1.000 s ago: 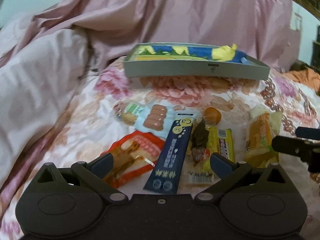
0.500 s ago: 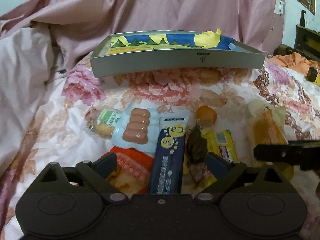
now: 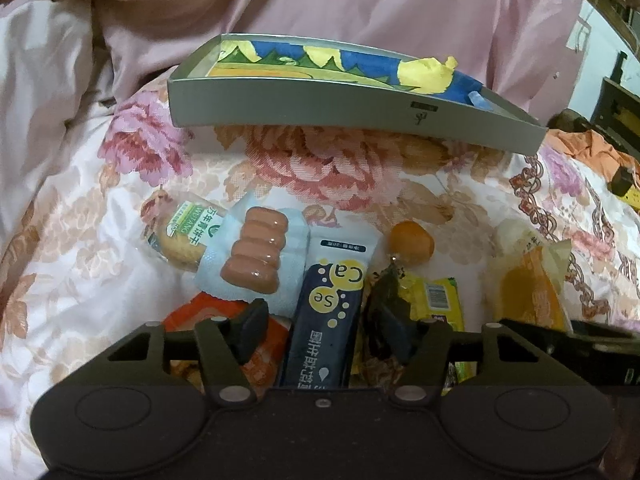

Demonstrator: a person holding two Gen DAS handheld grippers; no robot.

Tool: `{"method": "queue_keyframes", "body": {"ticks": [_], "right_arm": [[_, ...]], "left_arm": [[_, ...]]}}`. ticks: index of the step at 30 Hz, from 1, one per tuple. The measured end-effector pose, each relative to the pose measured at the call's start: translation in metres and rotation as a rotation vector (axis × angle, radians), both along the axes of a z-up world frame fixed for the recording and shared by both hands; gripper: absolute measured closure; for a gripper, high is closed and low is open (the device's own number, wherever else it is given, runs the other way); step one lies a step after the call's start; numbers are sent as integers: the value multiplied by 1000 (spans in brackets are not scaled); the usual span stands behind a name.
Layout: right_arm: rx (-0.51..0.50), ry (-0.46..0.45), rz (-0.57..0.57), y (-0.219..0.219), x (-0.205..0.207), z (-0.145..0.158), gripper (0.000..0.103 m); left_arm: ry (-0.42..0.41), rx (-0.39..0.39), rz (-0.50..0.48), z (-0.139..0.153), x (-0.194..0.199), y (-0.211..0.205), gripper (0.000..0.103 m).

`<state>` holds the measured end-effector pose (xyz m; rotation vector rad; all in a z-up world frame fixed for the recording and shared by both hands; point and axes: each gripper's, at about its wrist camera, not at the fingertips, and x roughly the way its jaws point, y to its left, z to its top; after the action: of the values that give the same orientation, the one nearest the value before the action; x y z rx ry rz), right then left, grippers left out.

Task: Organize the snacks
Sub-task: 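Grasp the navy stick packet with left tool while right tool grasps the bread bag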

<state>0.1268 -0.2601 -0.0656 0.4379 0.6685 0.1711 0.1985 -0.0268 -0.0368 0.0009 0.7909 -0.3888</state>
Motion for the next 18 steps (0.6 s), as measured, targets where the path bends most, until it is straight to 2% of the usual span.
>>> {"method": "queue_keyframes", "body": {"ticks": [6,11,14,18], "right_arm": [[6,-8,24,2,0,-1,19],[15,-14,29,1,-1,-2,22],[23,-17,39,1,-1,-2,25],[24,-21,58,3,-2,0,30]], "left_arm": [[54,0,-4,2,13,-5,40],[97,-33,-12,3,8,-1,60],[115,-23,5,5,-1,-2,63],[175,-35,77,8,-11,1,64]]}}
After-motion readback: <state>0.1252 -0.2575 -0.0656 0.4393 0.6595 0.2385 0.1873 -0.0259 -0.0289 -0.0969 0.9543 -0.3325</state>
